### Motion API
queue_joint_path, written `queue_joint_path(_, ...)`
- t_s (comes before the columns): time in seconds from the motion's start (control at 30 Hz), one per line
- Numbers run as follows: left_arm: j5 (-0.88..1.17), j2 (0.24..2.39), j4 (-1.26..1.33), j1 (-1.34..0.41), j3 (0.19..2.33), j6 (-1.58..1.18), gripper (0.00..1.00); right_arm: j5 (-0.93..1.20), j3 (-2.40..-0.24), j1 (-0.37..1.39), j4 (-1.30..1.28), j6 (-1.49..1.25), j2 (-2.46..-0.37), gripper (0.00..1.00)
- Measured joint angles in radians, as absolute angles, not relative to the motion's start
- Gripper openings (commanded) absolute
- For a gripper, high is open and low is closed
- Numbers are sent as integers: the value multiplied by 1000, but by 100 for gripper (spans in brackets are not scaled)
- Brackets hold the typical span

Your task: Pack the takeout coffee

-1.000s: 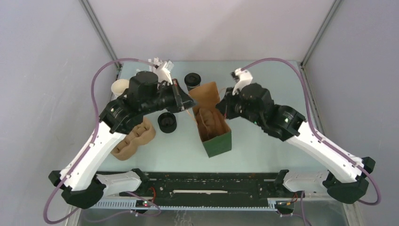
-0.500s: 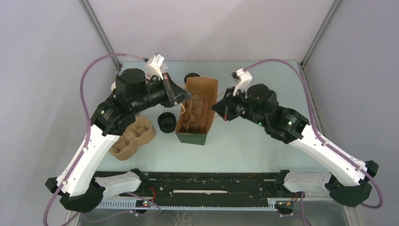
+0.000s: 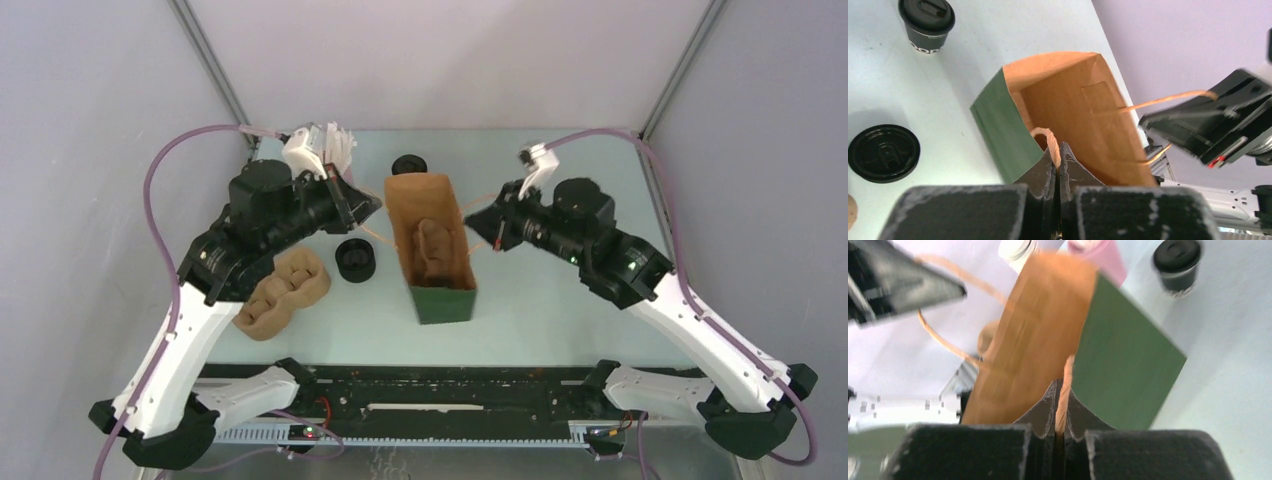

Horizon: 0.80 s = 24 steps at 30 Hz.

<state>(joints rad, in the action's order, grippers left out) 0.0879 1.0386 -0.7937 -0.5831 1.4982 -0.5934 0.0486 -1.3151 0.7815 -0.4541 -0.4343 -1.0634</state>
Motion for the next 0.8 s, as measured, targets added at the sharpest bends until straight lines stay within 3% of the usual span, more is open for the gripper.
queue_joint_path(0.13, 131, 1027, -770, -559, 1454, -572, 0, 80, -1219, 857, -448, -438, -1045, 9)
queue_joint_path(0.2, 172, 1043, -736, -559, 1429, -564, 0, 83, -1191, 881, -458, -437, -1045, 17)
queue_joint_path(0.3, 221, 1068, -673, -559, 1383, -549, 0, 73, -1185, 894, -471, -437, -1042, 38)
queue_joint_path(0.47, 290, 1055, -591, -592, 1314, -470, 0, 31, -1185, 942, -474, -413, -1028, 51)
queue_joint_path(0.63, 231, 944, -467, -759, 1216, -345, 0, -67, -1185, 1014, -508, -385, -1015, 72)
queue_joint_path(0.8, 179, 868, -342, -772, 1165, -314, 0, -171, -1185, 1015, -567, -366, -942, 80)
